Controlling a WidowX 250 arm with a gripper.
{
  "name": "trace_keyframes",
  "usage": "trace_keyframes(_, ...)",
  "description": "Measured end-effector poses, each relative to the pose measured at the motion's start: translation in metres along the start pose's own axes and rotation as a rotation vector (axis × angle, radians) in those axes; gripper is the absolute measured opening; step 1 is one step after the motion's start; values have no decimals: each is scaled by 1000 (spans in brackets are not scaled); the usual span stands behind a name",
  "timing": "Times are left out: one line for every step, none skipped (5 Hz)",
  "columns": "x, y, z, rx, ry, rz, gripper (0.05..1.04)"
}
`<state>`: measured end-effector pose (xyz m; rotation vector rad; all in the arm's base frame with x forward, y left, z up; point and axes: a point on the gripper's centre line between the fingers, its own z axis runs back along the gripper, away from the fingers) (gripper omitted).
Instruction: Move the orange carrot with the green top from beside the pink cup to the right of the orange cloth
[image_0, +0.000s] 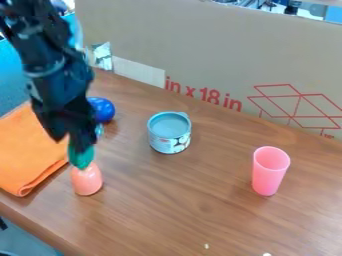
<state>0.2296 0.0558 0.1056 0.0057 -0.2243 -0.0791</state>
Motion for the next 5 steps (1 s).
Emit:
trace_keyframes(11,-8,29,17,-64,-11,1015)
trace_keyframes(44,-48,42,-28,-66,-140,1011)
trace_keyframes(58,-93,25,-126,-36,-309,1008)
trace_keyframes(55,-143,19,-190,-33,-439,1005)
trace_keyframes(45,-160,7,-203,5,-458,1005)
